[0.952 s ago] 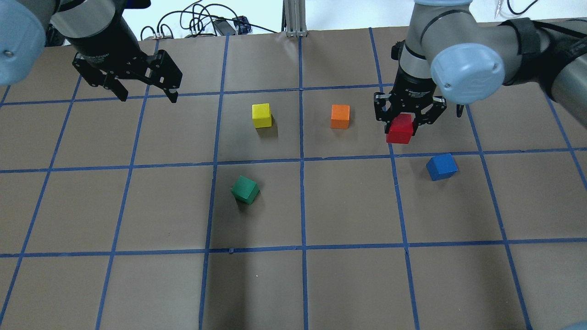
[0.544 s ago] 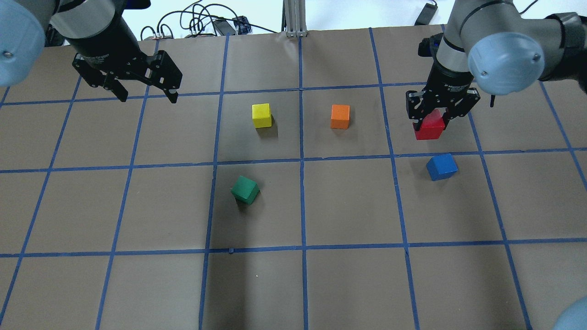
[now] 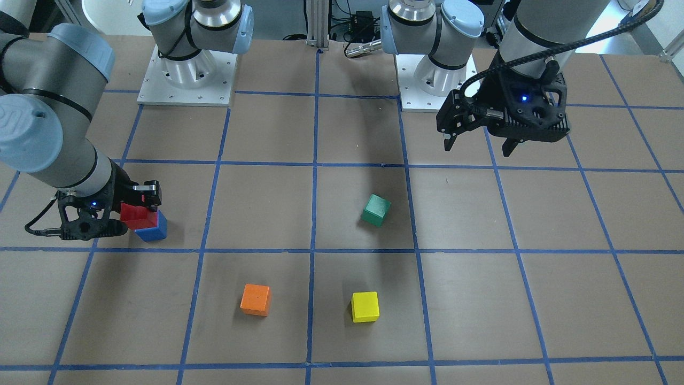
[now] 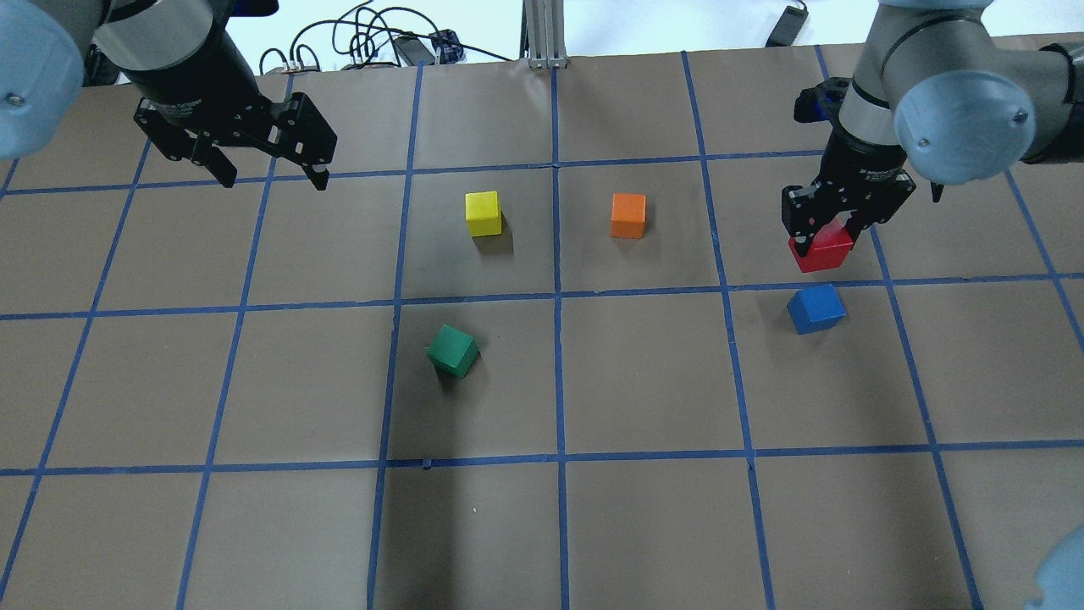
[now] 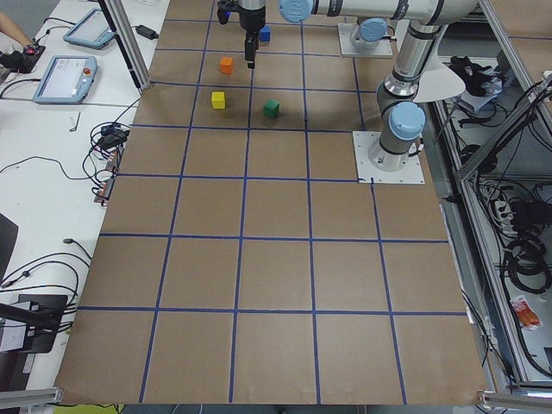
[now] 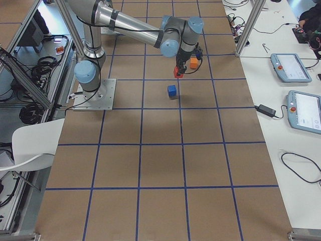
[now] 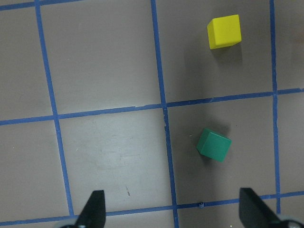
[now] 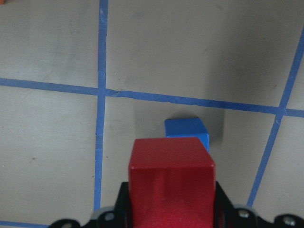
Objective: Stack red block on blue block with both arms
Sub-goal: 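Carry the red cube with the right gripper above the blue cube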
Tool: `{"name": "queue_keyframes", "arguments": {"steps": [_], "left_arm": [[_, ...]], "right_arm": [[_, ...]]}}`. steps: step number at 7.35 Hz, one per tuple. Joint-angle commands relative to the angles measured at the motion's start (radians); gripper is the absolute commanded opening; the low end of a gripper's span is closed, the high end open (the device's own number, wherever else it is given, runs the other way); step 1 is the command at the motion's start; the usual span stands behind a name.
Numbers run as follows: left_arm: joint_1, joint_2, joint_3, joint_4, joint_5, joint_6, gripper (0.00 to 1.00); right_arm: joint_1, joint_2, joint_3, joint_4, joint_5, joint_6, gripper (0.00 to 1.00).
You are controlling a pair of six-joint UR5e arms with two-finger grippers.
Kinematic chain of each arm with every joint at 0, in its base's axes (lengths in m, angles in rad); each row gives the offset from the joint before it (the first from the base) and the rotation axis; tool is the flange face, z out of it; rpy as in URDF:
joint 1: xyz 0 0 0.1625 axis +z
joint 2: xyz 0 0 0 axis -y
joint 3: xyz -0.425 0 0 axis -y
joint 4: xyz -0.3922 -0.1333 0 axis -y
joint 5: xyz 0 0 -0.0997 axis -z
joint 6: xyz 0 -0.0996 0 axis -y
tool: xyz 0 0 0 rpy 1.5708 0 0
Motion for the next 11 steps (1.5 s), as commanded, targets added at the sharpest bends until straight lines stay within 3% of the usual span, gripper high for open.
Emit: {"name": "queue_keyframes", "arguments": {"steps": [1, 6, 11], "left_arm": [[0.000, 0.000, 0.000, 0.000, 0.000, -0.001, 1.00], [0.000, 0.000, 0.000, 0.000, 0.000, -0.001, 1.00], [0.000, -0.002, -0.001, 0.000, 0.000, 0.002, 1.00]], "right_arm": [[-0.028, 0.000, 0.063, -0.103, 0.000, -0.007, 0.00], [-0.036, 0.001, 0.108, -0.165, -0.001, -0.079, 0.00], [-0.074, -0.008, 0.211, -0.275, 0.000, -0.079, 0.00]]}}
